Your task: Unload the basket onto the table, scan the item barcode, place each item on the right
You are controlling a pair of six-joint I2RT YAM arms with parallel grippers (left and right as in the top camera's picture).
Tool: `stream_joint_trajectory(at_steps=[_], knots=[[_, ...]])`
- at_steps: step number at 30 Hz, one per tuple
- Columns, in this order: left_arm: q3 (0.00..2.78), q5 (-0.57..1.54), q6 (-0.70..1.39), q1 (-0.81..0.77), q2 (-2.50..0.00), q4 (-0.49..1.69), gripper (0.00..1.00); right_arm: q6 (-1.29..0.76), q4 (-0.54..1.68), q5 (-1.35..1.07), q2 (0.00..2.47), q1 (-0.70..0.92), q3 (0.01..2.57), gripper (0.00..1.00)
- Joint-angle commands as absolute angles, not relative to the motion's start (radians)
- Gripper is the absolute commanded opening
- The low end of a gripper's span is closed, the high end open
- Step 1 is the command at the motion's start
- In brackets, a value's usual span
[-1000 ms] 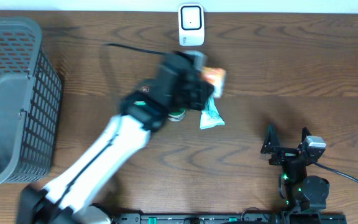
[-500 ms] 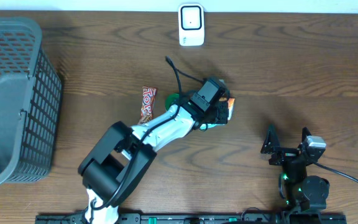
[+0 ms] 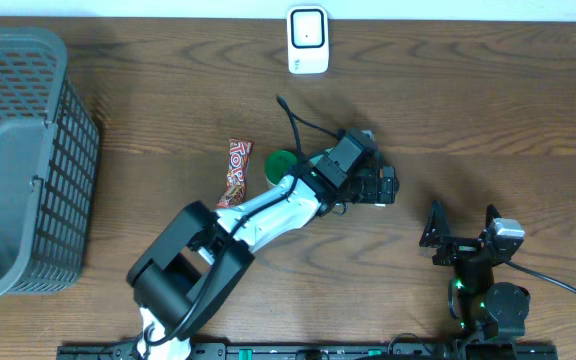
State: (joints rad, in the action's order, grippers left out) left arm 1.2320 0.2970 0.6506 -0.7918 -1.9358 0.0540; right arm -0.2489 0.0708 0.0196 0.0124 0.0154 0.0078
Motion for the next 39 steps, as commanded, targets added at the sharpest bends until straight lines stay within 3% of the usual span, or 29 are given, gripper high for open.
stream_joint_trajectory(at_steps=[1,9,24,26,39], knots=[[1.267,0.255,0.494,-0.759,-1.792,0.053,0.98,-0.257,0.073,0.028,0.008,0.020,0.006,0.99],[1.276,0.111,0.196,-0.633,-1.448,0.070,0.98,-0.257,0.073,0.028,0.008,0.020,0.006,0.99],[1.284,-0.672,-0.534,-0.504,-0.947,0.070,0.98,-0.257,0.073,0.028,0.008,0.020,0.006,0.99],[1.283,-0.747,-0.583,-0.504,-0.913,0.070,0.98,-0.257,0.073,0.028,0.008,0.020,0.006,0.99],[1.285,-0.757,-0.607,-0.468,-0.765,0.096,0.98,-0.257,0.073,0.028,0.008,0.020,0.006,0.99]])
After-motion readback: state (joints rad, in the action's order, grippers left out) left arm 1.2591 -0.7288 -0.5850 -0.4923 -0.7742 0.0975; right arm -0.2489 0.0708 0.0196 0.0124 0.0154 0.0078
